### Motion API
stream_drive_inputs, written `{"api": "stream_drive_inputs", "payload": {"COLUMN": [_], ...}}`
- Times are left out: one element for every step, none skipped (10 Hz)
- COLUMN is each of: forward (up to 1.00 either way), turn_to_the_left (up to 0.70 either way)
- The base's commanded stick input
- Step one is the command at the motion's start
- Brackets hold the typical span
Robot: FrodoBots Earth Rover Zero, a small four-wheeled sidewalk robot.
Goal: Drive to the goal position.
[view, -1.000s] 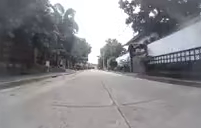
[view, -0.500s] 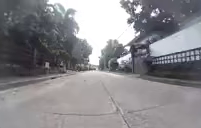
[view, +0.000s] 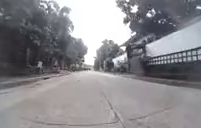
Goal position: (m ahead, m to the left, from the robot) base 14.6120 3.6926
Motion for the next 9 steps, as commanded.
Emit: {"api": "stream_drive_inputs", "payload": {"forward": [0.50,0.50,0.50,0.50,0.50,0.50,0.50,0.50,0.50], "turn_to_the_left": [-0.50,-0.23,0.00,0.00,0.00,0.00,0.00,0.00,0.00]}}
